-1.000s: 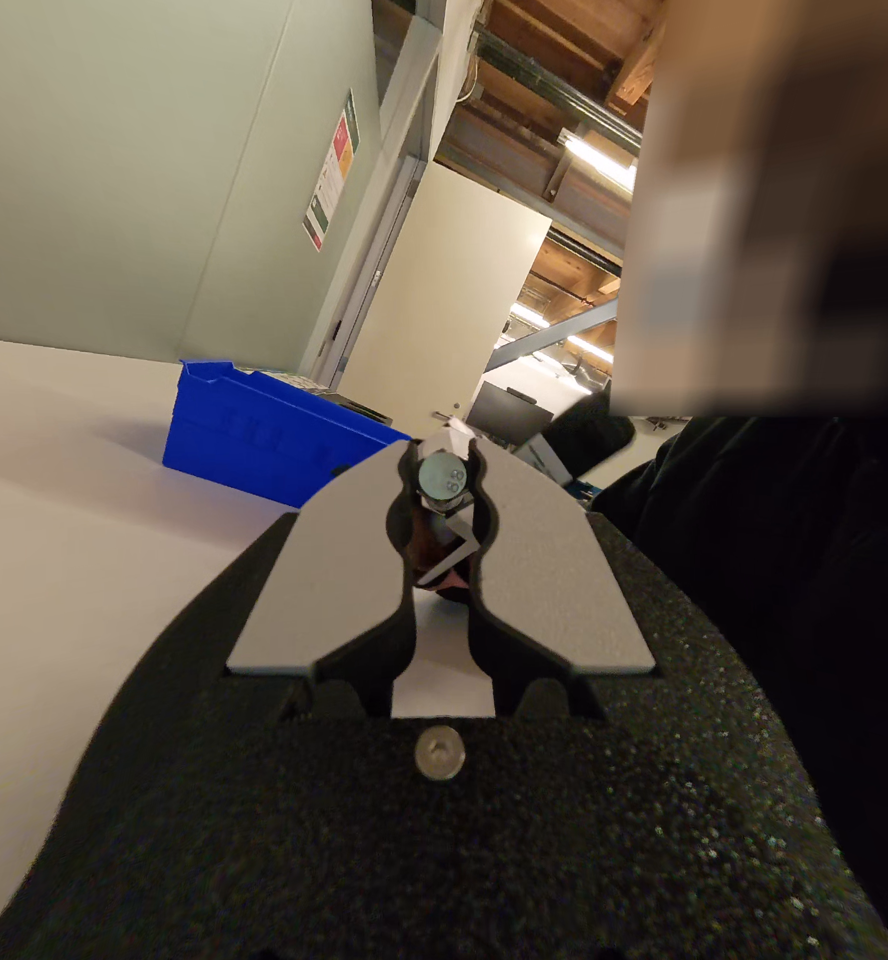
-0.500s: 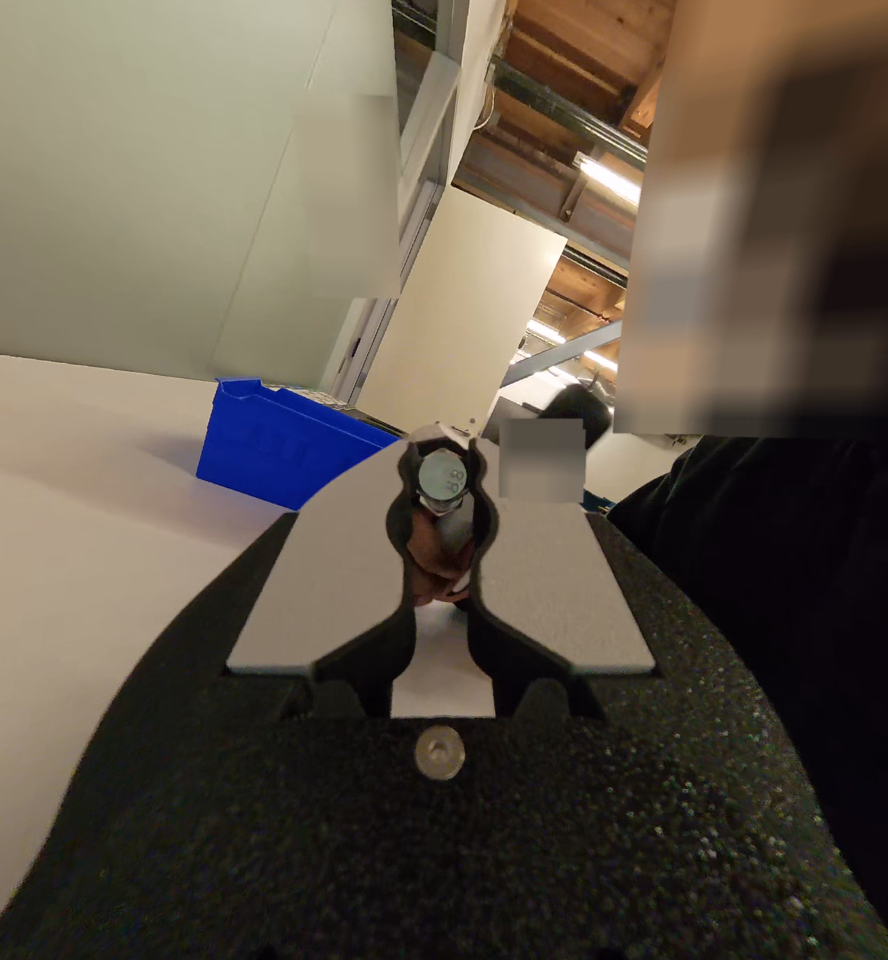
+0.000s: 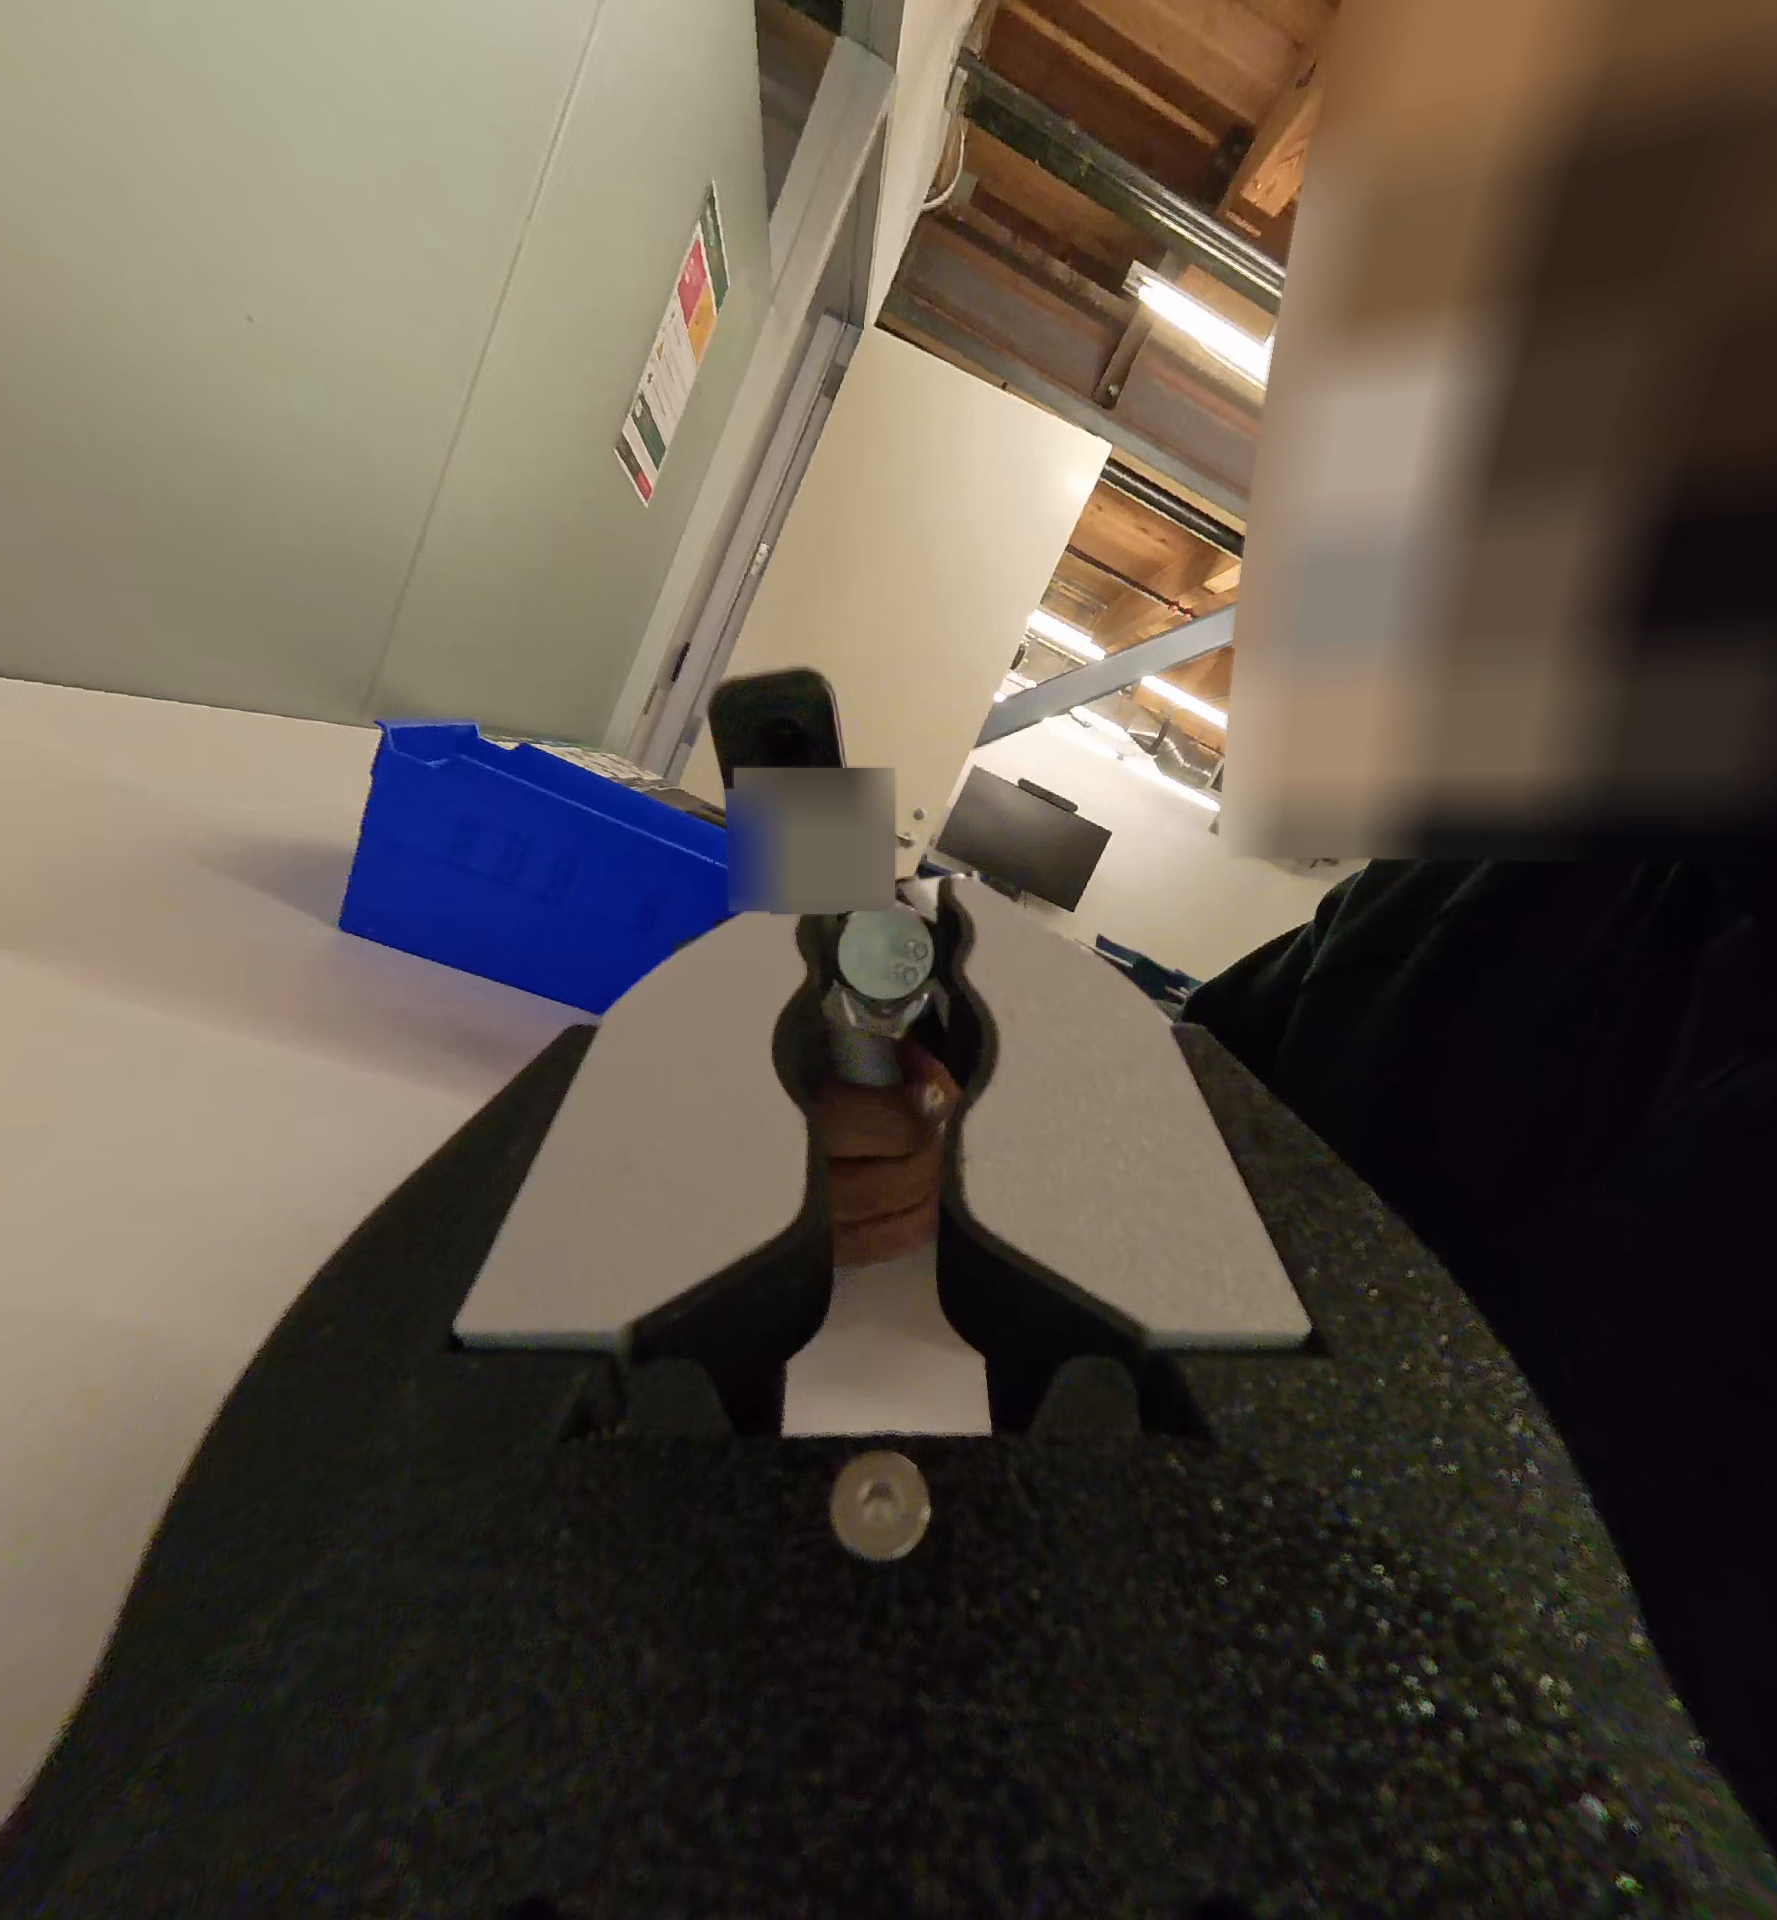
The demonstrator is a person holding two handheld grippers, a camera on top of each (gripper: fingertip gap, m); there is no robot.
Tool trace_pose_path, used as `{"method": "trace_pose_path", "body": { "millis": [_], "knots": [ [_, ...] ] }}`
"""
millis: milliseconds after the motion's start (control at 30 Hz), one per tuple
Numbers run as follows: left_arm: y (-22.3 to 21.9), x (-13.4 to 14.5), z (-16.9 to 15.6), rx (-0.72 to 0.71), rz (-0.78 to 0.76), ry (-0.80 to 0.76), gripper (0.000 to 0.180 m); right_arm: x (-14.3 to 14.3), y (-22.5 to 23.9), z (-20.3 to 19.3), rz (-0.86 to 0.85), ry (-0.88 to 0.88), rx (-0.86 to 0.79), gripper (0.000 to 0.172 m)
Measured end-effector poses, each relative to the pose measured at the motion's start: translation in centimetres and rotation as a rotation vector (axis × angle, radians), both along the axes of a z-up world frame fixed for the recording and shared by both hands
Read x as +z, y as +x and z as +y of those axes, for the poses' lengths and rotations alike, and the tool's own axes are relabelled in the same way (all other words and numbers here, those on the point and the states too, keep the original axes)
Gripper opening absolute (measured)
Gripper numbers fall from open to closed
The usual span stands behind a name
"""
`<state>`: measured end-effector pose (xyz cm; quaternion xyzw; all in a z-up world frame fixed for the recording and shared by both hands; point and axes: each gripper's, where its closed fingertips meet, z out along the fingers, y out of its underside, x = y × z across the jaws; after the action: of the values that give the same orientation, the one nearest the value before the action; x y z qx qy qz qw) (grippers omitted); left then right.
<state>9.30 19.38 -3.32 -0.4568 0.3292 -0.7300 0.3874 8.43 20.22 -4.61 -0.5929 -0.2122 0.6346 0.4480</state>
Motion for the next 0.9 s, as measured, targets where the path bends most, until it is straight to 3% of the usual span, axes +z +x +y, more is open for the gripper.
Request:
{"method": "trace_pose_path", "body": {
  "millis": [33, 200, 333, 367, 433, 500, 633, 700, 767, 900],
  "knots": [
    [-0.2, 0.1, 0.3, 0.013, -0.011, -0.012, 0.017, 0.0, 0.5, 0.6, -0.019, 0.063, -0.087, 0.034],
    [-0.9, 0.3, 1.4, 0.031, -0.043, -0.089, 0.017, 0.2, 0.8, 0.6, -0.438, 0.703, -0.469, 0.044],
    [-0.4, 0.2, 0.8, 0.003, -0.030, -0.092, 0.017, -0.9, -0.4, 0.1, -0.641, 0.932, -0.572, 0.046],
    [-0.3, 0.1, 0.6, -0.008, -0.027, -0.093, 0.017, -1.1, -0.6, 0.1, -0.668, 0.948, -0.579, 0.043],
    [0.1, 0.0, 0.1, -0.019, -0.010, -0.077, 0.018, -0.7, -0.6, -0.4, -0.642, 0.951, -0.580, 0.019],
    [0.0, 0.2, -0.2, -0.026, -0.024, -0.051, 0.018, -0.4, -0.8, -0.7, -0.567, 0.831, -0.495, 0.019],
    [-0.2, 0.1, 0.0, -0.007, -0.006, -0.021, 0.017, -0.6, -1.1, -0.6, -0.205, 0.191, -0.138, 0.019],
    [-0.1, -0.1, 0.0, 0.006, 0.012, 0.002, 0.017, -0.4, -0.9, -0.6, -0.035, -0.034, 0.008, 0.019],
    [0.0, -0.1, 0.1, 0.014, 0.013, -0.003, 0.017, -0.6, -0.8, -0.4, -0.020, -0.013, -0.003, 0.020],
    [-0.6, 0.2, 1.1, 0.026, -0.027, -0.079, 0.017, -1.4, -0.6, 0.2, -0.380, 0.466, -0.304, 0.042]
  ]
}}
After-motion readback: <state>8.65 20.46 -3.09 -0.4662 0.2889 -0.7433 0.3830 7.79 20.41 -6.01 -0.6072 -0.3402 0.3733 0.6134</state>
